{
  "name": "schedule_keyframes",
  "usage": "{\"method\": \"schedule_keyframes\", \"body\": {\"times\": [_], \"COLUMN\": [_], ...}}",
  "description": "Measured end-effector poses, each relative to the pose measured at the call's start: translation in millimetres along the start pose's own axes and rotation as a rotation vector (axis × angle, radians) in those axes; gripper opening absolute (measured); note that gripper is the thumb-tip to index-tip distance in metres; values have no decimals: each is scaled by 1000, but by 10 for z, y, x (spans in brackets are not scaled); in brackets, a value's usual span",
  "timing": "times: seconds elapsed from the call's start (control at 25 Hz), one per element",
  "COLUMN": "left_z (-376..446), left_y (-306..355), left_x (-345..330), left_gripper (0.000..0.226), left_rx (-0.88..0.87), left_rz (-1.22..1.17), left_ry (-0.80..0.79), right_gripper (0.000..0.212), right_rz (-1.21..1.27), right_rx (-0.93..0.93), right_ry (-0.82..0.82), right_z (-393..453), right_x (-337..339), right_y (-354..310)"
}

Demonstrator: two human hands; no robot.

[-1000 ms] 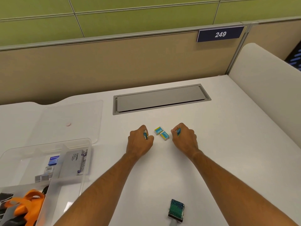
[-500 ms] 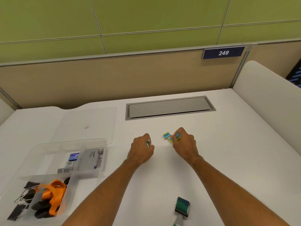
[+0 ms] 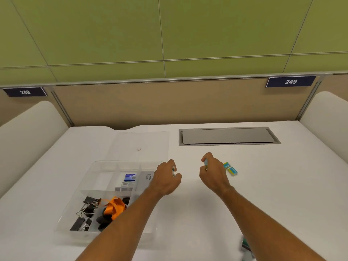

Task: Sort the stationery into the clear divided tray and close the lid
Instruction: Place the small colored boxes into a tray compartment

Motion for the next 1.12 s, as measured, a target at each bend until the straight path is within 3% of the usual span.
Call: {"method": "schedule_keyframes", "body": {"times": [0.32,0.6,0.8,1.12], "left_z": [-268,-404,-396,-275], "left_y": [-793,-1530,-1974,-2142], "left_x": [798,1476,1563,1290], "left_gripper": [25,29,44,64], "left_rx": [5,69,133,68], "left_rz": [41,154,229,286], "left_ry": [16,82,-63,-320], "right_gripper": [10,14,15,10], "right_rz": [42,47,58,33], "right_rx": [111,124,104,87], "right_ry": [-75,-152,-125,-83], "right_z": [-253,-357,-403,-488], "right_x": [-662,-1093,-1253,-1282], "right_y": [-862,-1239,-1379,-1423]}}
Point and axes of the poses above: each hand's wrist, its own z-axis towards the middle knuckle, its own x-axis out of the back of the hand, y = z × x, the point moved 3 cm from there along z, towards the middle knuckle, and after that the axes turned 12 degrees about -x, right-handed, at the moved point
